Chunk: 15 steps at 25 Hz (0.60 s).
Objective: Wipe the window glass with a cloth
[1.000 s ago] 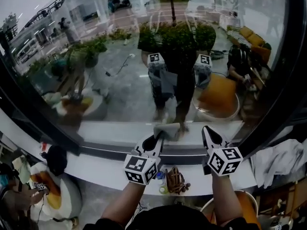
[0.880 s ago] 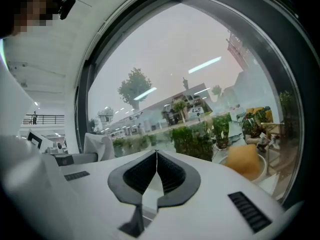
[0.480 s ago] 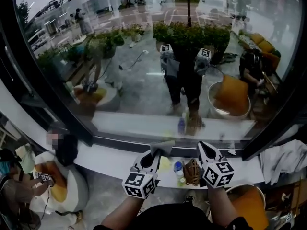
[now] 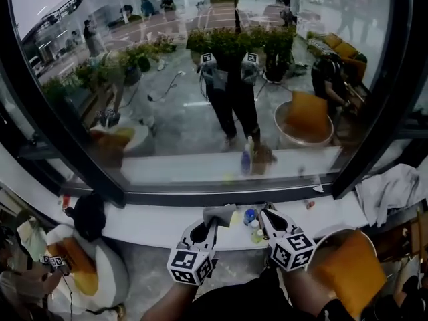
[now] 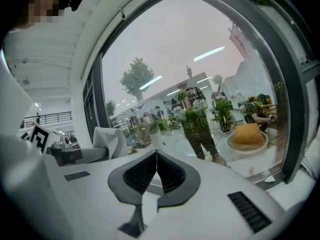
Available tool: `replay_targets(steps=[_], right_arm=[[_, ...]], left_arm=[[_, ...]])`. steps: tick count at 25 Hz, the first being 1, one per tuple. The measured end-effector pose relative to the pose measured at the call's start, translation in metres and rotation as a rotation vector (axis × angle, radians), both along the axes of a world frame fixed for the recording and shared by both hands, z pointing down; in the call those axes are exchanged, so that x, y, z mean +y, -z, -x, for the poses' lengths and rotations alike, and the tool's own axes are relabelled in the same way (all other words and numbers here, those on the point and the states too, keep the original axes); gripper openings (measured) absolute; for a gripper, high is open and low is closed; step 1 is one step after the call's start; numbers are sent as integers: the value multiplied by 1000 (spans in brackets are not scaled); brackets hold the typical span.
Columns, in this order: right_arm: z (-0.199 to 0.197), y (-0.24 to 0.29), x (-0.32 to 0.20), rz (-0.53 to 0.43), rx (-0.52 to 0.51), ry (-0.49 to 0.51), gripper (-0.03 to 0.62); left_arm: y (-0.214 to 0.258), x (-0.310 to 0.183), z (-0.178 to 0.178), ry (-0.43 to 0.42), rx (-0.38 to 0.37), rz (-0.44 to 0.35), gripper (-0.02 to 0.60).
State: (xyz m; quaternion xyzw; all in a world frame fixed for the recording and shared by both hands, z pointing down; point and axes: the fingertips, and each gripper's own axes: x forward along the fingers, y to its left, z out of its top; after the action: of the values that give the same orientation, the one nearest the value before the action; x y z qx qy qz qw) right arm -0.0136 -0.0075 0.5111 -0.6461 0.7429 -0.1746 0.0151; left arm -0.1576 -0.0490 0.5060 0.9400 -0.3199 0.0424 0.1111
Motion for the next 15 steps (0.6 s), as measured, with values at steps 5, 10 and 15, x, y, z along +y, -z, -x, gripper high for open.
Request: replay_targets(steps=[5, 10, 15], right_arm=[[31, -1, 28, 8, 9, -9, 28], [47, -6, 46, 18, 25, 5, 28], [56, -6, 43, 21, 41, 48, 28]], left_arm=[[-6, 26, 17, -27, 8, 24, 17], [-11, 45, 26, -21, 20, 41, 17], [-9, 45, 31, 7, 35, 34, 17]])
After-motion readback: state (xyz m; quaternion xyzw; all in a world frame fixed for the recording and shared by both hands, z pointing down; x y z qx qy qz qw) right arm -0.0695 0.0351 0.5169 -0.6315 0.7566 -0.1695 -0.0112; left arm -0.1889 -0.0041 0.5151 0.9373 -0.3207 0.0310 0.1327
